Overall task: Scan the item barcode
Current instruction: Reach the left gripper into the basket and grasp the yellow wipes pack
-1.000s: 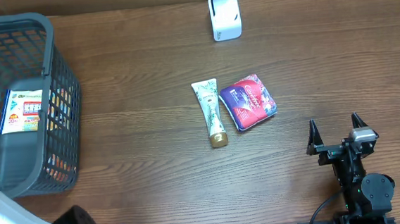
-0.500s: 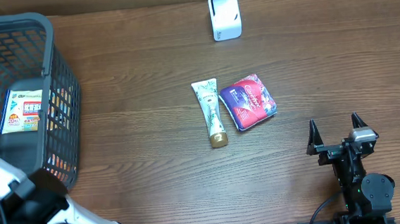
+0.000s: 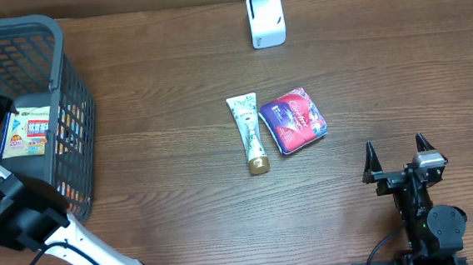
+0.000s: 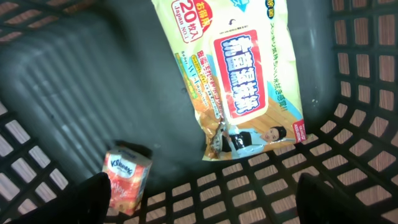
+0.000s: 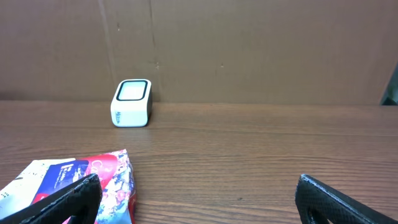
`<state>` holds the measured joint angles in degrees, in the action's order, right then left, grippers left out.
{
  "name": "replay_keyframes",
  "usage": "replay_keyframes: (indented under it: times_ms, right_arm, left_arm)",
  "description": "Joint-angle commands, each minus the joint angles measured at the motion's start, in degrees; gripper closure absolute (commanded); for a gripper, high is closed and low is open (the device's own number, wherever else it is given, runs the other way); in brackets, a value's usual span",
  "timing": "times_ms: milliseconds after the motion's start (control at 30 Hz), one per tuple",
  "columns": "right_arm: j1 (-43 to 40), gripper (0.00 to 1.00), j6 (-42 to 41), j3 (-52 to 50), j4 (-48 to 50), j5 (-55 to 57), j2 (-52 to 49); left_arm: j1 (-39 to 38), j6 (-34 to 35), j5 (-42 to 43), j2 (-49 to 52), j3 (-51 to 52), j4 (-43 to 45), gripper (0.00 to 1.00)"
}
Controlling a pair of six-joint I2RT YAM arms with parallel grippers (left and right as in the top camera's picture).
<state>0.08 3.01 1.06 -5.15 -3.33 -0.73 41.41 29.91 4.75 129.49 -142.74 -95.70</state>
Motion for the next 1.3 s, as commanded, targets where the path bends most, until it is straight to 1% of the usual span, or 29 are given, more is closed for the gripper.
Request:
replay_keyframes:
  times_ms: [0, 100, 233, 433, 533, 700, 900, 1267]
  right_arm:
    - [-0.2, 0.0, 0.2, -0.6, 0.4, 0.7, 0.5]
    - [-0.2, 0.0, 0.2, -0.6, 0.4, 0.7, 0.5]
    - [-0.2, 0.0, 0.2, -0.6, 0.5, 0.7, 0.5]
    - [-0.2, 0.0, 0.2, -0.6, 0.5, 0.7, 0.5]
    - [-0.2, 0.0, 0.2, -0.6, 0.4, 0.7, 0.5]
    - [-0.2, 0.0, 0.2, -0.6, 0.5, 0.7, 0.5]
    - [-0.2, 0.0, 0.2, -0.6, 0.4, 0.7, 0.5]
    - [-0.2, 0.0, 0.2, -0.6, 0.5, 0.7, 0.5]
  left_arm:
    - [-1.0, 0.1, 0.8, 1.6, 0.1, 0.7, 0.13]
    - [-2.1, -0.6, 0.8, 2.6, 0.1, 1.7, 0.13]
    - [-4.1, -3.3, 0.5, 4.0, 0.1, 3.2, 0.12]
    - [-5.8, -2.9, -0.9, 4.5, 0.2, 4.5, 0.08]
    - [-6.1, -2.9, -1.4, 4.6, 0.2, 4.5, 0.09]
    - [-6.2, -2.6, -5.0, 4.8, 0.9, 3.6, 0.1]
    - [-6.2, -2.4, -5.1, 4.8, 5.7, 5.4, 0.11]
    - [-7.5, -2.9, -4.7, 4.8, 17.2, 13.9, 0.13]
